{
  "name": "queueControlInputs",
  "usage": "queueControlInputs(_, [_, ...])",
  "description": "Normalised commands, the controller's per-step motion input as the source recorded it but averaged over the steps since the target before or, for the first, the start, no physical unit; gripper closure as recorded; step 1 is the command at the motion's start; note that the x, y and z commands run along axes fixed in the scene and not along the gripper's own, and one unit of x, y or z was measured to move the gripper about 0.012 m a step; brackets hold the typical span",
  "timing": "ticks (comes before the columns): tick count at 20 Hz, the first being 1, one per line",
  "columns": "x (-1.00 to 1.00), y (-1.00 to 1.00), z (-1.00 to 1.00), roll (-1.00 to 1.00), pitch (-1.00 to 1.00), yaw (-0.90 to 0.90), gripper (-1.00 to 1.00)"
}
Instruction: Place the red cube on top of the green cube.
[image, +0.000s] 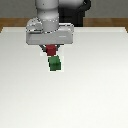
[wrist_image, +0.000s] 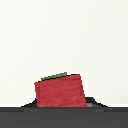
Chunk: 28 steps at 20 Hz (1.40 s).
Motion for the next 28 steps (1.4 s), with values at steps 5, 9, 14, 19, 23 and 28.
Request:
queueControlInputs(5, [0.00, 0.20, 0.00, 0.00, 0.00, 0.00, 1.00])
queueControlInputs(9, [0.00, 0.00, -0.50, 0.00, 0.00, 0.00, 1.00])
queueControlInputs(14, [0.00, 0.00, -0.20, 0.00, 0.00, 0.00, -1.00])
queueControlInputs(19, [0.00, 0.00, 0.00, 0.00, 0.00, 0.00, -1.00])
queueControlInputs(23, [0.00, 0.00, 0.00, 0.00, 0.00, 0.00, -1.00])
queueControlInputs(28, [0.00, 0.00, 0.00, 0.00, 0.00, 0.00, -1.00])
